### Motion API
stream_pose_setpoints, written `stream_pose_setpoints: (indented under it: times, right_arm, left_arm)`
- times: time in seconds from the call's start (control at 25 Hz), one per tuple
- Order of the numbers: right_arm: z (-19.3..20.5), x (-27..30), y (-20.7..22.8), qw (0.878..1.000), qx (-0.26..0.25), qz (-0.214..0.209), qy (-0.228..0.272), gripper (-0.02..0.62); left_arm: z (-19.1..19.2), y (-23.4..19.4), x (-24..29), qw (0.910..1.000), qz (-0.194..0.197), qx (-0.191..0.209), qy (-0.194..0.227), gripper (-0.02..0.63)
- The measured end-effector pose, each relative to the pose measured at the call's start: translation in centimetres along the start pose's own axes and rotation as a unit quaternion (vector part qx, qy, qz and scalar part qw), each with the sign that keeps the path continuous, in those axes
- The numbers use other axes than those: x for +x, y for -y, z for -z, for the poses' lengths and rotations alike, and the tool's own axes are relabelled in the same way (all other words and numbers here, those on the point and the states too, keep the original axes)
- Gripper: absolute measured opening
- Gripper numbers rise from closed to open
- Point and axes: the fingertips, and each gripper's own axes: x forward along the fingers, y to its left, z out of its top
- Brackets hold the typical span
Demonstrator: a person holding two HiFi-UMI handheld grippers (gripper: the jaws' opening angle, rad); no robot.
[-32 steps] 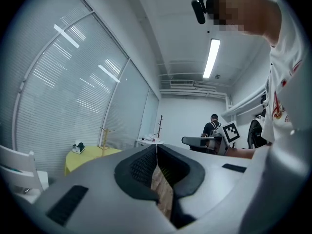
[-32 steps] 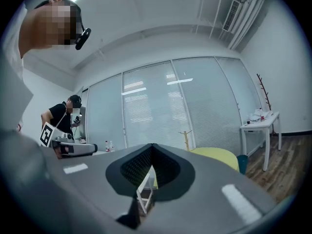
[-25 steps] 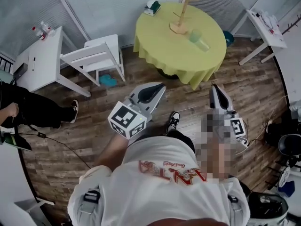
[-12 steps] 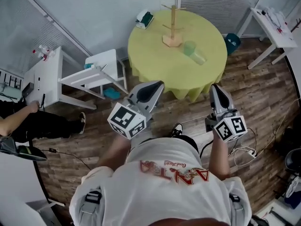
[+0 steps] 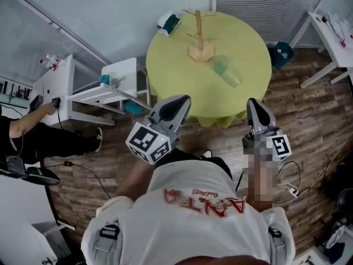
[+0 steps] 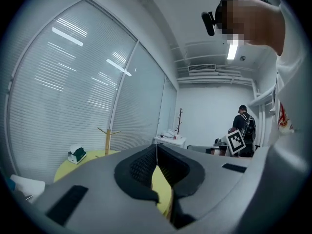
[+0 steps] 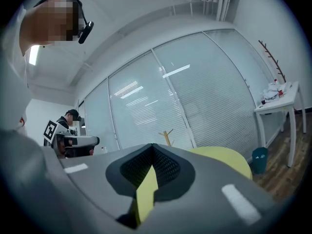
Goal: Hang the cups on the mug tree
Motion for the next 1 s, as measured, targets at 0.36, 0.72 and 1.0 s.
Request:
stream_pose_setpoints:
  times: [0.36, 0.72, 1.0]
  right_arm:
    - [0.6, 3.5, 3.1, 1.000, -0.001, 0.017, -0.009, 0.002]
    - [-0.4, 9.2, 6.9, 0.995, -0.020, 0.096, -0.023, 0.002]
    - [0.2, 18.7, 5.3, 0.992, -0.014, 0.120, -0.037, 0.002]
  left_arm:
    - [0.5, -3.5, 4.3, 0.9998, 0.012, -0.012, -0.007, 0.012]
    - [-0.6, -11.0, 9.6, 0.9972, 0.068, -0.029, 0.001, 0.012]
    - [-0.9, -18.6, 12.4, 0.9916, 0.124, -0.028, -0.021, 0.012]
